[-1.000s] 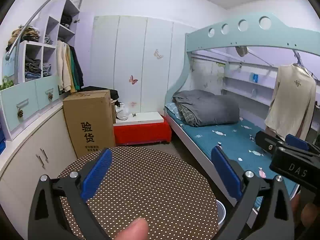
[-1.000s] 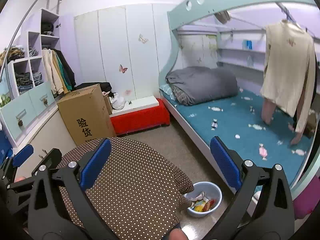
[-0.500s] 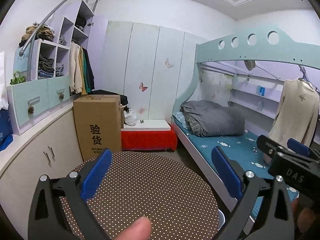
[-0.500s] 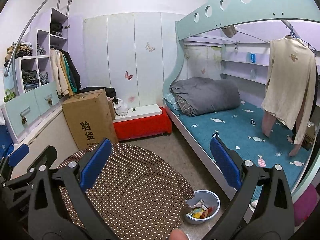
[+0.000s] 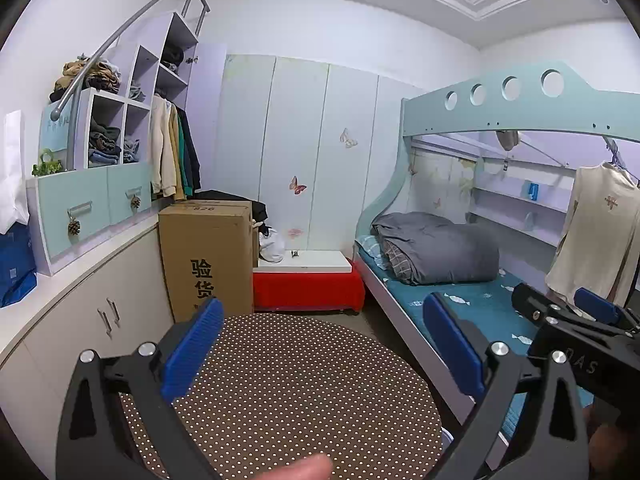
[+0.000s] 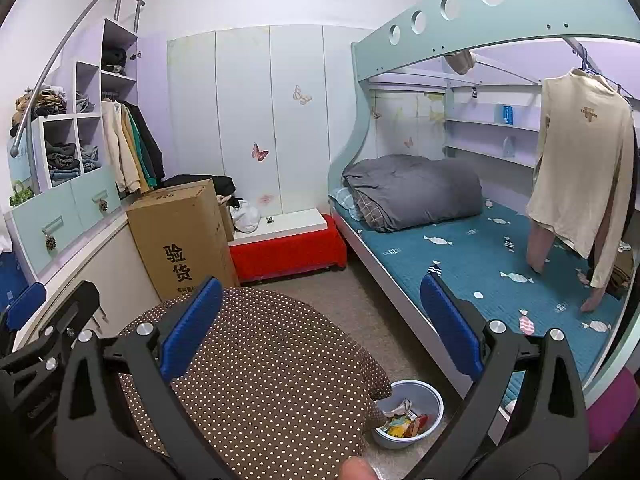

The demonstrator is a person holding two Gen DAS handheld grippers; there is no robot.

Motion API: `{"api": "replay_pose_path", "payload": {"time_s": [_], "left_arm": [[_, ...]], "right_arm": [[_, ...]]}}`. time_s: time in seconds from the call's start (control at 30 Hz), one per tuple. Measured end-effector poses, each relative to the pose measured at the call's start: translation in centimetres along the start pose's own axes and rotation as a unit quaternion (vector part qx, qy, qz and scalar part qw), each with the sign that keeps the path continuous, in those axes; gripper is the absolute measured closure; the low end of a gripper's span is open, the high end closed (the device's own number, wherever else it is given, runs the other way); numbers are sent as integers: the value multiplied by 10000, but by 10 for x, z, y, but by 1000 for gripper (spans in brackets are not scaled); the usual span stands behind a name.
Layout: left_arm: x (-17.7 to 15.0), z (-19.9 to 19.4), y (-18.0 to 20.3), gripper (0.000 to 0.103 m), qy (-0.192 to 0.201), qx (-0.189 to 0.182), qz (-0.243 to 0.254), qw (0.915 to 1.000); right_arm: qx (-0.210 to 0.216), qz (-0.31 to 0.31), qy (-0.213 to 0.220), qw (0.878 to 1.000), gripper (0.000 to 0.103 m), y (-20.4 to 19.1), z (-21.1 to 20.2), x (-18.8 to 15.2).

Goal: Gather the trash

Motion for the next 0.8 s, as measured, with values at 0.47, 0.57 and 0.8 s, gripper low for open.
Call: {"api": "replay_pose_path", "payload": {"time_s": [0.47,0.57,0.8], "left_arm": [[-3,0,0,5,-20,-60,1,10000],[-4,1,0,5,-53,-77,13,10000],[-6,3,1,5,-118,18,48,9999]], "right_arm": [[63,-4,-34,10000,6,0,3,-2],[84,-19,-35,10000,6,0,4,-3],[102,-23,-35,9999,6,-1,4,-4]]}}
Point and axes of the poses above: each gripper's, at about its wrist camera, not at the fingertips, and z roughly the way its jaws point, y to its right, x to its top, the point moved 6 cm from there along z, roughly the way its jaws point, and after that the axes turned 7 degrees about -y, right-handed, at the moved point
